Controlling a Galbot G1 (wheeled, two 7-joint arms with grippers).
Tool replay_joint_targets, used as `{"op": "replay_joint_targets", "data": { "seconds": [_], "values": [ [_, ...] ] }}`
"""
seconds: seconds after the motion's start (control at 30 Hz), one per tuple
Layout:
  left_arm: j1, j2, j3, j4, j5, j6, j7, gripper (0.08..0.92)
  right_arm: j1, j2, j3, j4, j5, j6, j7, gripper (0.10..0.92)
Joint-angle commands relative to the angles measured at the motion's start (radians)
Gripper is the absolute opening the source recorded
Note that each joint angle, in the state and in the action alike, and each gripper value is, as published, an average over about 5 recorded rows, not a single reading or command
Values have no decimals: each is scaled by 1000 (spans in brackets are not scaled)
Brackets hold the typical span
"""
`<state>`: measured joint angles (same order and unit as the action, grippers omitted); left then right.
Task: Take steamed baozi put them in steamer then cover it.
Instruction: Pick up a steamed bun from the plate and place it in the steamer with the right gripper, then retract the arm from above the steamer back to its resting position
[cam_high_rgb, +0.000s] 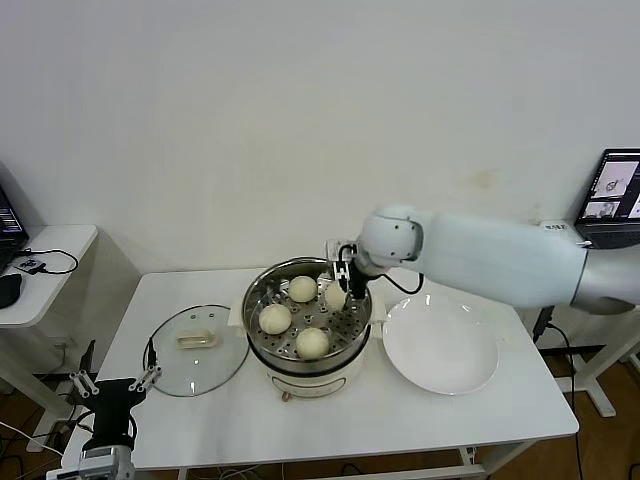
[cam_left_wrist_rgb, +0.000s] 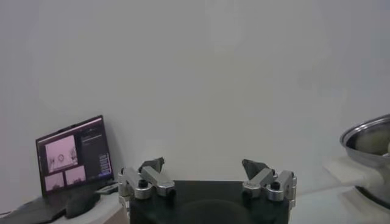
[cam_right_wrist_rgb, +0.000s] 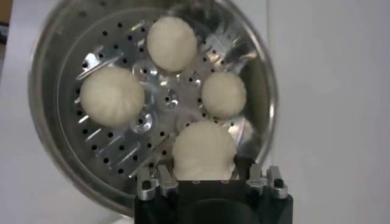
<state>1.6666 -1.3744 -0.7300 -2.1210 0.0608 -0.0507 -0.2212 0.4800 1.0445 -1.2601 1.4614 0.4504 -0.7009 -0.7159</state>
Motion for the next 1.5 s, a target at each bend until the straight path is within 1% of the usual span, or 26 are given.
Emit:
{"op": "replay_joint_targets", "data": {
  "seconds": [0.03,0.43,0.53,0.63,0.73,0.93,1.0,1.03,1.1,1.17,1.27,1.37,1.43,1.5],
  "values": [
    [-1,0,1,3,1,1,1,823,-90,31,17,-39,-36,-25,31,636],
    [-2,-1,1,5,1,0,0,823,-94,31,43,-39,-27,-26,48,632],
    [-1,-2,1,5,1,0,0,823,-81,16,48,-25,-28,-26,37,671],
    [-2,-3,2,5,1,0,0,823,-59,-7,68,-5,-23,-26,28,752],
    [-3,-3,2,4,1,1,0,823,-28,-44,93,22,-8,-26,20,807],
    [-7,-3,5,7,1,1,1,823,-4,-166,179,137,36,-25,25,822],
    [-7,-3,6,10,1,1,0,823,-28,-225,226,194,69,-22,61,823],
    [-8,-3,7,12,1,1,0,823,-50,-258,253,223,96,-17,102,823],
    [-11,-2,8,16,1,1,-1,823,-127,-337,323,286,159,9,223,823],
    [-14,-2,10,21,1,1,-1,823,-258,-430,417,355,209,64,385,823],
    [-17,-1,13,32,3,0,-3,823,-550,-550,618,434,194,203,566,823],
    [-20,-1,20,41,9,-1,-3,823,-944,-600,946,474,98,346,626,823],
    [-23,-1,26,47,15,-1,-4,823,-1221,-585,1189,485,19,431,636,823],
    [-29,-2,30,55,26,-1,-6,823,-1449,-525,1411,485,-55,521,634,823]
  ]
}}
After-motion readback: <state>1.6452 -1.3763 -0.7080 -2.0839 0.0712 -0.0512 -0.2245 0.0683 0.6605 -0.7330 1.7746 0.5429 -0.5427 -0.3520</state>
